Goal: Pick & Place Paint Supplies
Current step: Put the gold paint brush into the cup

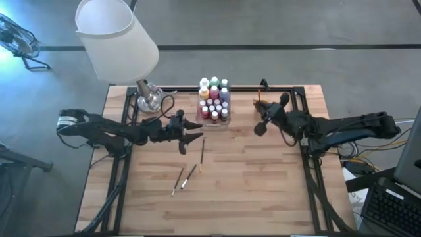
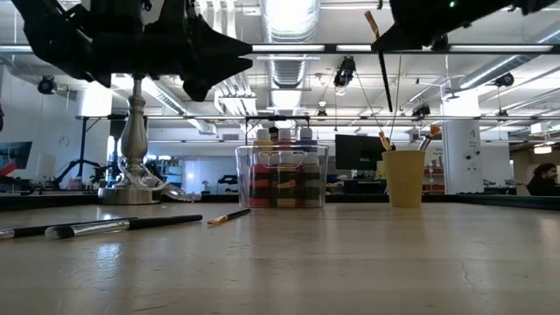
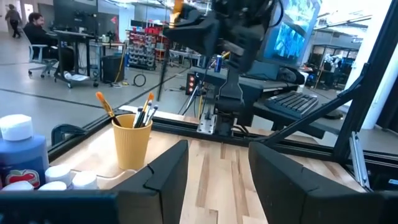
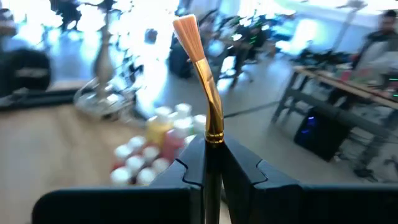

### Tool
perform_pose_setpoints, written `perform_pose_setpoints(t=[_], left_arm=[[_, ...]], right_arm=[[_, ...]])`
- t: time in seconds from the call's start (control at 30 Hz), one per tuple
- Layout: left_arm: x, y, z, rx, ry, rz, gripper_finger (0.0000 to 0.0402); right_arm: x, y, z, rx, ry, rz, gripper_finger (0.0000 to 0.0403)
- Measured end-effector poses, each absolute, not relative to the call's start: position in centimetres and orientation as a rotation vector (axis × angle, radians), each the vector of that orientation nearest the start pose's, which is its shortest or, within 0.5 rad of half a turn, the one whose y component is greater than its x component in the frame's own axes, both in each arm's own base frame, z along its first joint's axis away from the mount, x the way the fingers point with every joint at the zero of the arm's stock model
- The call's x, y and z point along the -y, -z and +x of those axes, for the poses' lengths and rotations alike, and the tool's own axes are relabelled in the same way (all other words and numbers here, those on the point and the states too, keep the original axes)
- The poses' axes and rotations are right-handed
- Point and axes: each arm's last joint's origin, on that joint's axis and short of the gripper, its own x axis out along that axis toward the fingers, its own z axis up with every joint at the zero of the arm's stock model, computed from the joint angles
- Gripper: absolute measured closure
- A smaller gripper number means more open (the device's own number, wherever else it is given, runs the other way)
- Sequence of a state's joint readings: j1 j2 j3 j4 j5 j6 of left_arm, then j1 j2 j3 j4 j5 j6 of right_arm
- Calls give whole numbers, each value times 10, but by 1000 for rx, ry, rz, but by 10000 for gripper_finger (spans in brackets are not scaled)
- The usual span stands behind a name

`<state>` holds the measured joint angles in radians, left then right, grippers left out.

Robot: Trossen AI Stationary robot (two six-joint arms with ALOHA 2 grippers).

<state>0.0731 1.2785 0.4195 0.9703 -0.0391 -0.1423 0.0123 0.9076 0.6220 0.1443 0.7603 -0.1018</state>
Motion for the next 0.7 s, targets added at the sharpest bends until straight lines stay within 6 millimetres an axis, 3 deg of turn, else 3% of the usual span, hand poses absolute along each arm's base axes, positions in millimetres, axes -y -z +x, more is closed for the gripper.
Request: perform_pose_setpoints(t=[0.23, 0.4, 0.7], left_arm=[[-19, -224, 246, 126, -104, -127, 227], [-19, -224, 246, 125, -113, -128, 227], [-19, -222, 246, 121, -117, -128, 227]], right_arm=[[40, -276, 191, -105, 863, -142, 381], [45, -270, 188, -119, 979, -143, 381], [54, -263, 184, -80, 1035, -106, 381]])
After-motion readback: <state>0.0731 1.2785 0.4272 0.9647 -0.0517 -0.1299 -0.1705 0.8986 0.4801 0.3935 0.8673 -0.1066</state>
